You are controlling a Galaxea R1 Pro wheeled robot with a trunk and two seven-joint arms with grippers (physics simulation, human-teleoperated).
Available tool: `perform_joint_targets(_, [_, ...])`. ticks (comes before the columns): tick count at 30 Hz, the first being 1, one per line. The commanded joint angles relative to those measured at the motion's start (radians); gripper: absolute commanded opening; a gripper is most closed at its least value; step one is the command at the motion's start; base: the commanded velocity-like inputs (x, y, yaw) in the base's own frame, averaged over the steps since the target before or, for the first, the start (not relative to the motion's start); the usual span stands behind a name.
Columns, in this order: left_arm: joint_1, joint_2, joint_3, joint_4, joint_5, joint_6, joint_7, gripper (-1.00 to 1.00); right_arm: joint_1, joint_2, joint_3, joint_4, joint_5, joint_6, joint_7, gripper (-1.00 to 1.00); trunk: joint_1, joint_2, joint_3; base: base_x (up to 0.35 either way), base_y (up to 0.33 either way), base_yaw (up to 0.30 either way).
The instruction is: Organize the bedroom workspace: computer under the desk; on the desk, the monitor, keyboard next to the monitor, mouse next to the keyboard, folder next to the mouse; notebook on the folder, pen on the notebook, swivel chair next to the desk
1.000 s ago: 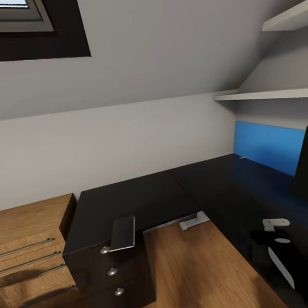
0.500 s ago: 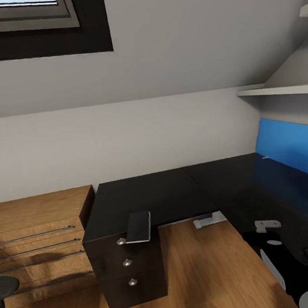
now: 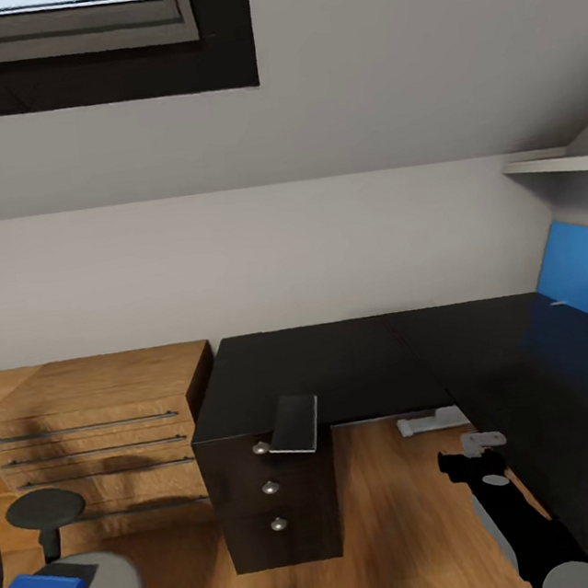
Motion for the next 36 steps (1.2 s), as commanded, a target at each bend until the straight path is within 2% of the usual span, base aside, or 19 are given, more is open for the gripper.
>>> perform_joint_targets(1, [0.0, -0.005, 0.0, -0.009, 0.003, 0.001, 0.002, 1.0, 0.0, 0.014, 0.0, 0.022, 0.032, -0.016, -0.002, 1.0, 0.0, -0.001, -0.002, 0.0, 0.0, 0.236])
perform_joint_targets(4, [0.0, -0.023, 0.0, -0.045, 0.004, 0.016, 0.022, 1.0, 0.0, 0.035, 0.001, 0.08, 0.085, -0.079, -0.004, 1.0, 0.0, -0.001, -0.004, 0.0, 0.0, 0.236])
perform_joint_targets(5, [0.0, -0.034, 0.0, -0.07, 0.004, 0.031, 0.048, 1.0, 0.0, 0.042, 0.002, 0.112, 0.106, -0.116, -0.007, 1.0, 0.0, -0.001, -0.005, 0.0, 0.0, 0.236])
perform_joint_targets(9, [0.0, -0.059, -0.002, -0.162, 0.001, 0.102, 0.139, 1.0, 0.0, 0.067, 0.003, 0.194, 0.139, -0.207, -0.034, 1.0, 0.0, -0.001, -0.009, 0.0, 0.0, 0.236])
perform_joint_targets(12, [0.0, -0.076, -0.003, -0.282, -0.001, 0.208, 0.175, 1.0, 0.0, 0.08, 0.001, 0.268, 0.144, -0.267, -0.046, 1.0, 0.0, -0.001, -0.011, 0.0, 0.0, 0.149])
perform_joint_targets(16, [0.0, -0.085, -0.004, -0.395, -0.002, 0.338, 0.183, 1.0, 0.0, 0.084, 0.001, 0.371, 0.146, -0.33, -0.047, 1.0, 0.0, -0.001, -0.012, 0.0, 0.0, 0.047])
perform_joint_targets(19, [0.0, -0.103, -0.005, -0.518, -0.003, 0.488, 0.184, 1.0, 0.0, 0.088, 0.001, 0.472, 0.146, -0.417, -0.047, 1.0, 0.0, -0.001, -0.012, 0.0, 0.0, 0.015])
perform_joint_targets(22, [0.0, -0.119, -0.007, -0.605, -0.003, 0.593, 0.184, 1.0, 0.0, 0.09, 0.001, 0.55, 0.146, -0.477, -0.046, 1.0, 0.0, -0.001, -0.012, 0.0, 0.0, 0.006])
perform_joint_targets(23, [-0.001, -0.129, -0.009, -0.657, -0.003, 0.652, 0.184, 1.0, 0.0, 0.096, 0.001, 0.597, 0.145, -0.517, -0.046, 1.0, 0.0, -0.001, -0.012, 0.0, 0.0, 0.002])
perform_joint_targets(24, [-0.001, -0.135, -0.01, -0.685, -0.003, 0.68, 0.184, 1.0, 0.0, 0.103, 0.001, 0.62, 0.145, -0.541, -0.046, 1.0, 0.0, -0.001, -0.012, 0.0, 0.0, 0.001])
perform_joint_targets(29, [-0.001, -0.153, -0.012, -0.74, -0.004, 0.721, 0.184, 1.0, 0.0, 0.119, 0.0, 0.656, 0.143, -0.579, -0.045, 1.0, 0.0, -0.001, -0.012, 0.0, 0.0, 0.0])
perform_joint_targets(34, [-0.001, -0.151, -0.008, -0.724, -0.001, 0.716, 0.165, 1.0, 0.0, 0.124, -0.001, 0.698, 0.141, -0.59, -0.043, 1.0, 0.0, -0.001, -0.012, 0.0, 0.0, 0.0])
perform_joint_targets(35, [-0.001, -0.148, -0.008, -0.707, -0.001, 0.705, 0.151, 1.0, 0.0, 0.124, -0.002, 0.703, 0.141, -0.59, -0.043, 1.0, 0.0, -0.001, -0.012, 0.0, 0.0, 0.0])
perform_joint_targets(36, [-0.001, -0.138, -0.008, -0.658, -0.001, 0.615, 0.117, 1.0, 0.0, 0.124, -0.003, 0.712, 0.14, -0.593, -0.042, 1.0, 0.0, -0.001, -0.012, 0.0, 0.0, 0.0])
